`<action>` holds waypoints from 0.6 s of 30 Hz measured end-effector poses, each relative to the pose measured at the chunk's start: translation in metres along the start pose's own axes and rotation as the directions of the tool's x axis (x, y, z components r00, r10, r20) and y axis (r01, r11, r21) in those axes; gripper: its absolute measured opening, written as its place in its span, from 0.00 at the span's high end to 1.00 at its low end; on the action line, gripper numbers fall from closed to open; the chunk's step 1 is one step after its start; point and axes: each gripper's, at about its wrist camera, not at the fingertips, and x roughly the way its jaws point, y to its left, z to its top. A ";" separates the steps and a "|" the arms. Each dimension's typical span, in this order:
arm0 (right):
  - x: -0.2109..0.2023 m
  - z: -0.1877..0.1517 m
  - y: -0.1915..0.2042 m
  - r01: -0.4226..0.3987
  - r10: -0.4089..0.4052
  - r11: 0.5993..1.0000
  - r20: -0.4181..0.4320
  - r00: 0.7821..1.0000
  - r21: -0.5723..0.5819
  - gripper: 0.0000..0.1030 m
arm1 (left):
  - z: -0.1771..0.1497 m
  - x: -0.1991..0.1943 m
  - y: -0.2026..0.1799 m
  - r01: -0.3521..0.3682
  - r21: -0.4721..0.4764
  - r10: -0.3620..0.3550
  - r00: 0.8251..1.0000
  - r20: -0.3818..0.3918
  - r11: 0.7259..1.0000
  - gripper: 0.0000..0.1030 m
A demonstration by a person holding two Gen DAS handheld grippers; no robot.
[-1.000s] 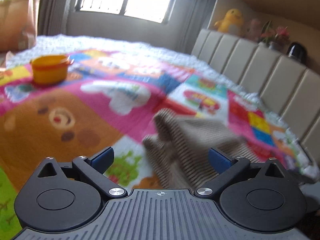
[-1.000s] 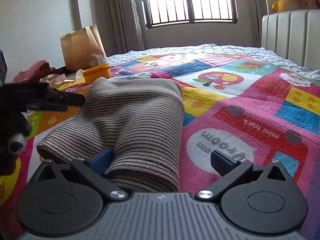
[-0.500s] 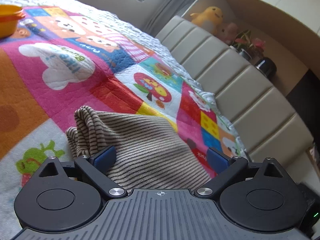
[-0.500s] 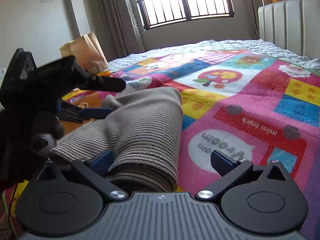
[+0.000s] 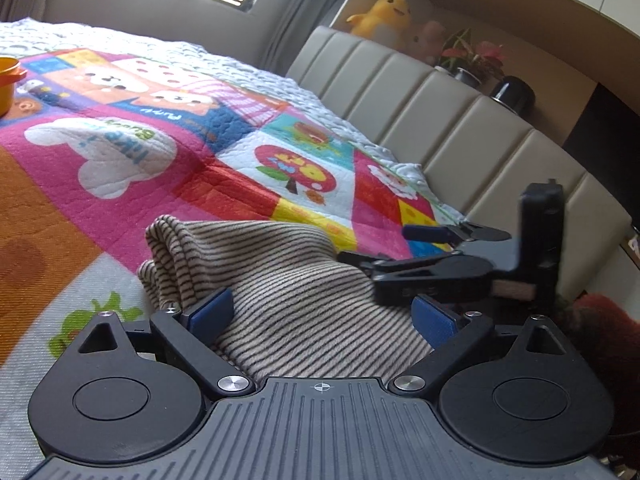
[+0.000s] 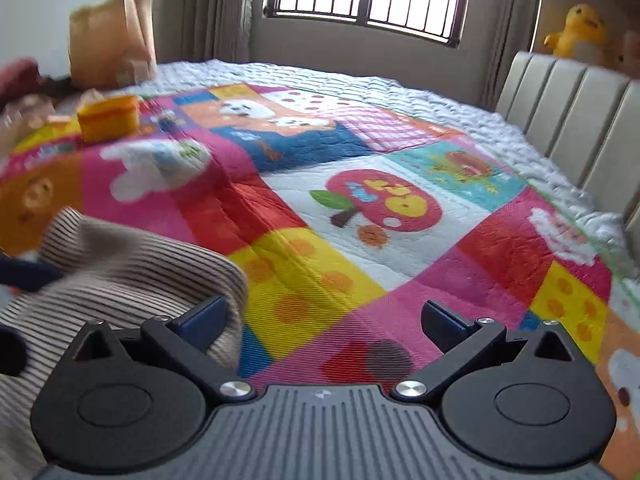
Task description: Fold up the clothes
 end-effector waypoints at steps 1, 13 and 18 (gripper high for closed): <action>0.000 0.000 -0.001 -0.002 0.002 1.000 -0.001 1.000 0.022 0.00 | -0.001 -0.001 -0.001 -0.004 0.011 0.004 1.000 0.000 1.000 0.04; -0.067 -0.006 -0.026 -0.286 0.260 0.926 0.132 0.957 0.247 0.00 | -0.008 -0.004 -0.004 -0.023 0.062 0.023 1.000 0.010 0.998 0.04; -0.088 -0.037 -0.024 -0.336 0.314 0.903 0.121 0.942 0.267 0.00 | -0.008 -0.004 -0.004 -0.025 0.064 0.024 1.000 0.013 0.998 0.04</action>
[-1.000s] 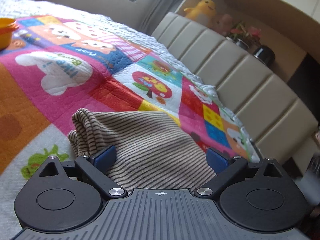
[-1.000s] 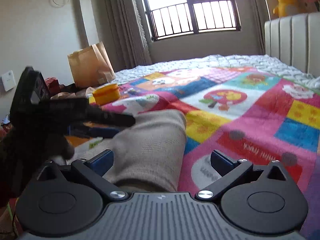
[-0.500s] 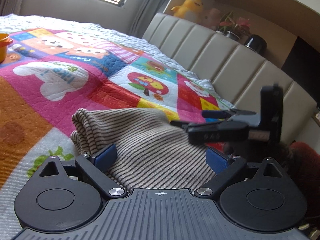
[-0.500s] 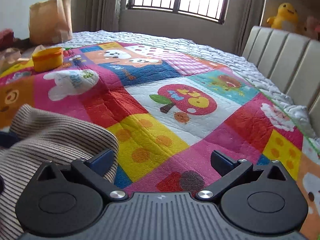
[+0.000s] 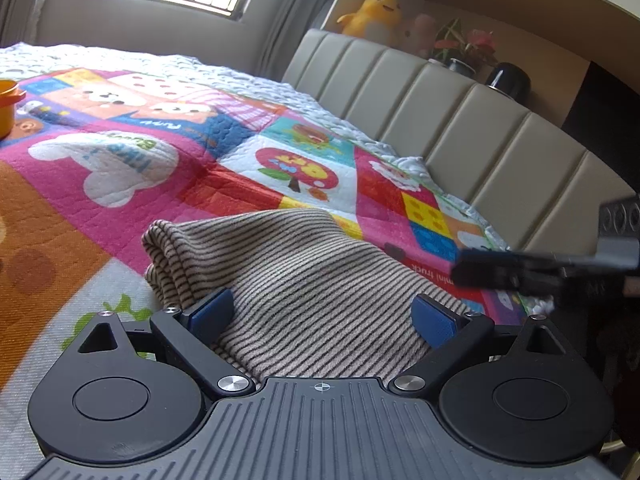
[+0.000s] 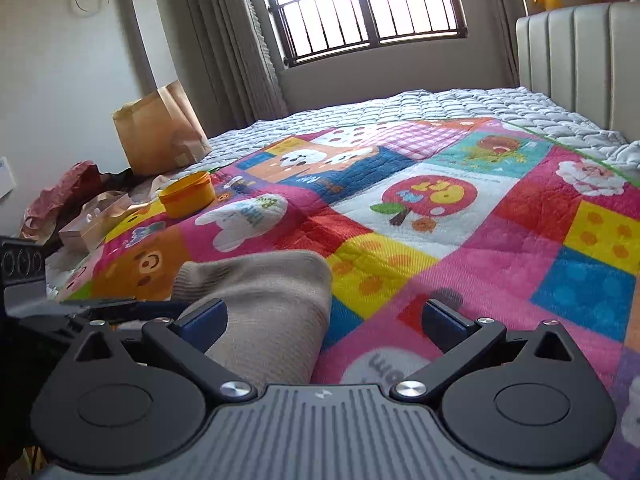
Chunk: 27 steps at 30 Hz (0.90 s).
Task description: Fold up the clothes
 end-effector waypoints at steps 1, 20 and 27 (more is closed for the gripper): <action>0.000 -0.007 0.001 -0.006 0.006 1.000 -0.016 1.000 0.002 0.00 | 0.000 0.000 0.000 0.000 0.001 0.000 1.000 0.001 1.000 0.04; 0.004 -0.058 0.015 0.052 -0.053 0.998 0.023 0.998 0.025 0.00 | -0.028 -0.053 -0.021 -0.166 -0.085 0.169 0.985 0.025 0.982 0.02; 0.000 -0.063 0.016 -0.056 0.059 0.996 -0.049 0.997 0.074 0.00 | -0.054 -0.051 -0.005 -0.227 -0.123 0.223 0.974 -0.042 0.966 0.00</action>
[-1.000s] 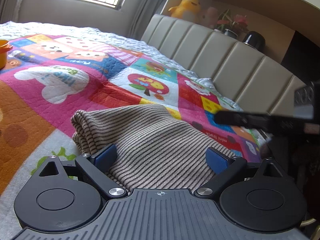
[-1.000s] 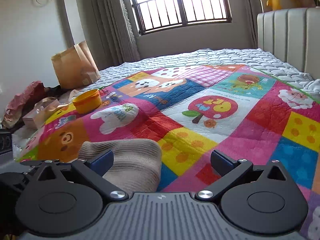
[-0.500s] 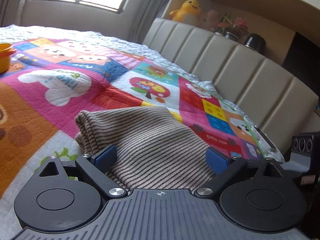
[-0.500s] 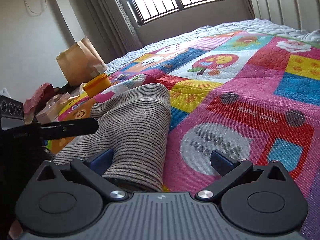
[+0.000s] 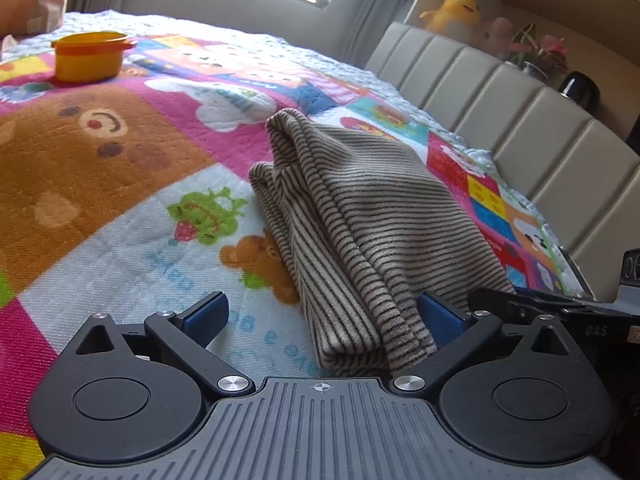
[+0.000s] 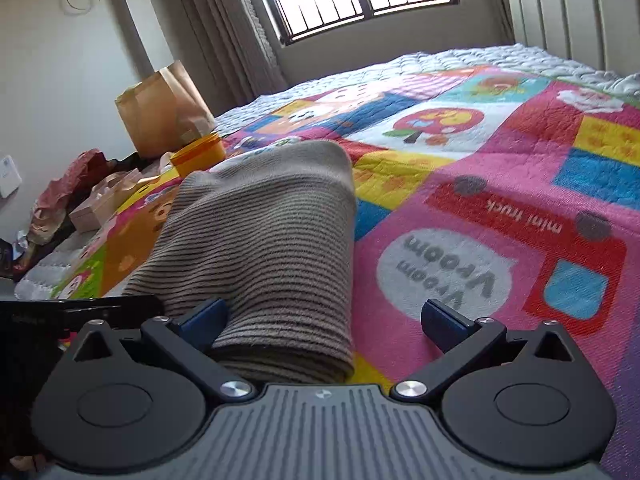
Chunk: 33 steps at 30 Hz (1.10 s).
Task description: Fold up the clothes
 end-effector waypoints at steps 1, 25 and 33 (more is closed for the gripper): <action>-0.001 -0.002 0.000 -0.019 0.019 1.000 -0.003 1.000 0.003 0.00 | -0.001 0.001 -0.002 -0.006 0.006 0.006 1.000 0.002 1.000 0.00; 0.020 0.056 0.025 -0.208 0.209 0.975 -0.007 0.978 0.072 0.06 | -0.008 0.002 0.000 -0.011 0.020 0.011 1.000 0.016 1.000 0.00; 0.030 0.042 -0.007 -0.050 0.057 0.993 -0.067 0.996 0.105 0.06 | -0.010 0.004 0.000 -0.011 0.022 0.010 1.000 0.026 1.000 0.00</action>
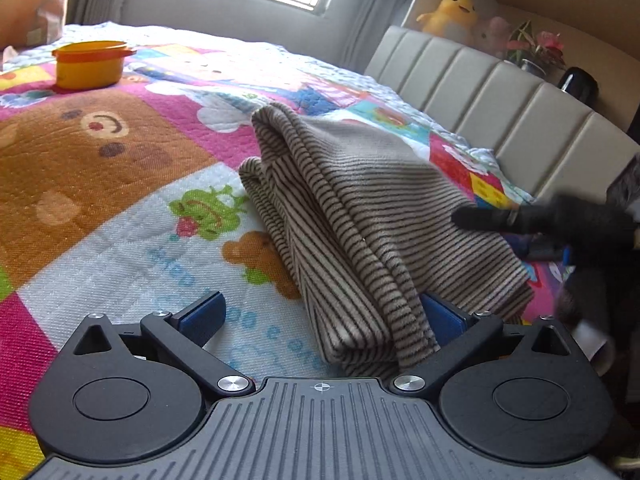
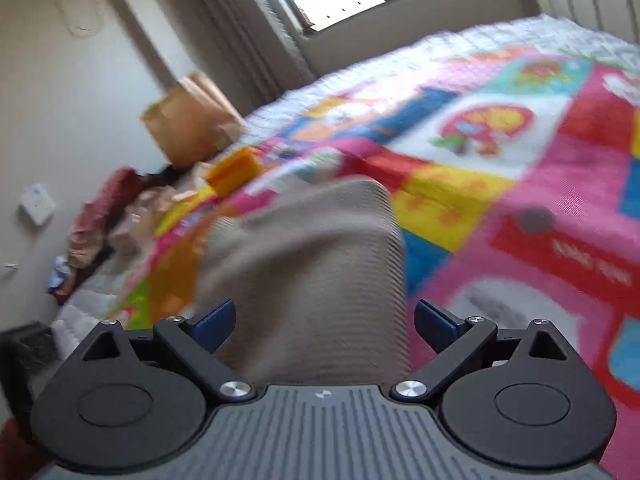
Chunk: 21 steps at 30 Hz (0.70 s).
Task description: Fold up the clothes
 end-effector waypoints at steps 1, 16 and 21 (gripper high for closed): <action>0.000 -0.007 -0.006 -0.001 0.001 1.000 0.008 1.000 0.002 0.05 | 0.000 0.000 0.000 0.001 0.005 -0.001 1.000 -0.001 1.000 0.00; -0.003 -0.035 -0.006 0.001 0.010 0.995 0.119 0.993 -0.097 0.00 | 0.039 -0.010 -0.009 0.140 -0.159 -0.137 0.990 0.031 0.977 0.00; -0.021 -0.038 0.000 0.038 -0.026 0.995 0.133 0.991 -0.092 0.00 | 0.033 0.009 -0.013 -0.024 -0.055 0.022 0.999 -0.034 0.998 0.00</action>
